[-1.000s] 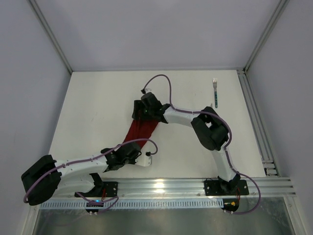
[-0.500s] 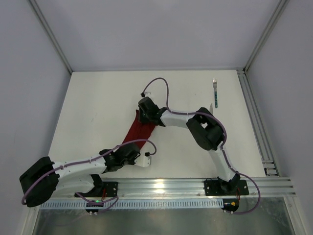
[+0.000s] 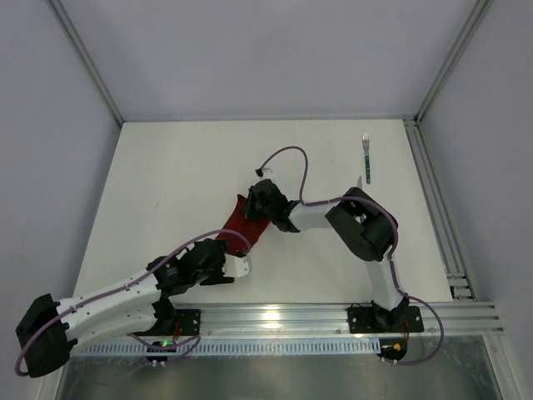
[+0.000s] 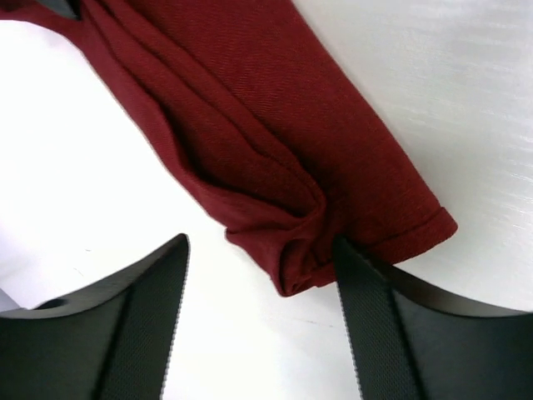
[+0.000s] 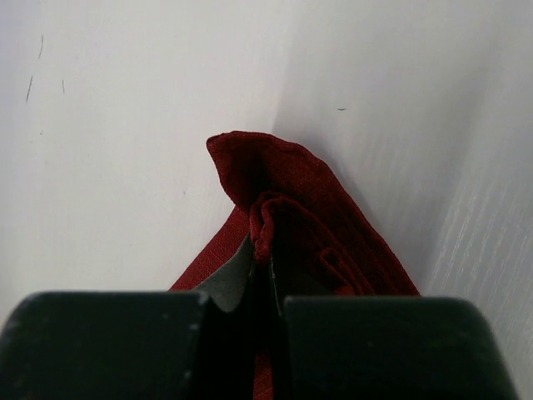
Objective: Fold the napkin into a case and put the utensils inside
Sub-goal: Fold the 2/3-rectangle-folded napkin into a folded napkin.
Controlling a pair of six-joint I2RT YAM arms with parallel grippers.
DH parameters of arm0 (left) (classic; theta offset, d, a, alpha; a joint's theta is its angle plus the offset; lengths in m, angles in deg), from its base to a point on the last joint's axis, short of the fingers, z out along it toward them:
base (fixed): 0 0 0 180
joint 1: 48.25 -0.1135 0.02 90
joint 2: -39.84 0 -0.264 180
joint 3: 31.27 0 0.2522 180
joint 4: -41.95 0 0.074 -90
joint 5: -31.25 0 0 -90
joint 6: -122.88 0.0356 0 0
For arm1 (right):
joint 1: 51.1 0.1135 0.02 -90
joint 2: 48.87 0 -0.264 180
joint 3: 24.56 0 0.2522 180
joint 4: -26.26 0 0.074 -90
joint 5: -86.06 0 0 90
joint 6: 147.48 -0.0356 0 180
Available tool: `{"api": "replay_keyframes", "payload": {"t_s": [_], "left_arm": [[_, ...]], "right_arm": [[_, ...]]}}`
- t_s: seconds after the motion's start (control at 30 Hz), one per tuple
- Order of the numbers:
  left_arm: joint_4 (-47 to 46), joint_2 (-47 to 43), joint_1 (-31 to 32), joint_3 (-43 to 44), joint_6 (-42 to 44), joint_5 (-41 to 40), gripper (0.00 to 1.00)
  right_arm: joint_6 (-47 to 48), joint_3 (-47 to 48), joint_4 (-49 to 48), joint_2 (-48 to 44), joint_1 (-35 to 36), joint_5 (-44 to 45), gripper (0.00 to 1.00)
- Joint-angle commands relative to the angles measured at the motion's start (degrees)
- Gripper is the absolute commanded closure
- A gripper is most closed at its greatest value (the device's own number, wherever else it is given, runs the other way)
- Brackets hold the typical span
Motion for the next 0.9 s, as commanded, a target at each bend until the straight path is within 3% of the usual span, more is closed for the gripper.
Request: {"api": "replay_keyframes", "payload": {"t_s": [0.0, 0.2, 0.4, 0.57, 0.87], "left_arm": [[6.4, -5.4, -2.7, 6.0, -5.3, 6.7, 0.23], [8.1, -4.3, -4.7, 14.6, -9.3, 12.7, 0.11], [1.3, 9.8, -6.2, 20.0, -16.4, 11.5, 0.11], [-2.5, 20.7, -14.8, 24.5, -19.4, 17.9, 0.11], [-7.7, 28.9, -15.0, 23.2, -18.0, 20.3, 0.05]], "right_arm": [[-3.3, -3.2, -5.7, -2.6, -0.2, 0.4, 0.96], [-5.5, -5.8, -9.6, -3.0, -0.1, 0.2, 0.96], [-7.4, -9.6, -14.0, -4.8, -0.1, 1.1, 0.96], [-8.5, -11.2, -15.9, -6.0, -0.2, 0.8, 0.96], [-9.5, -11.2, -17.2, -6.0, -0.3, -0.9, 0.96]]}}
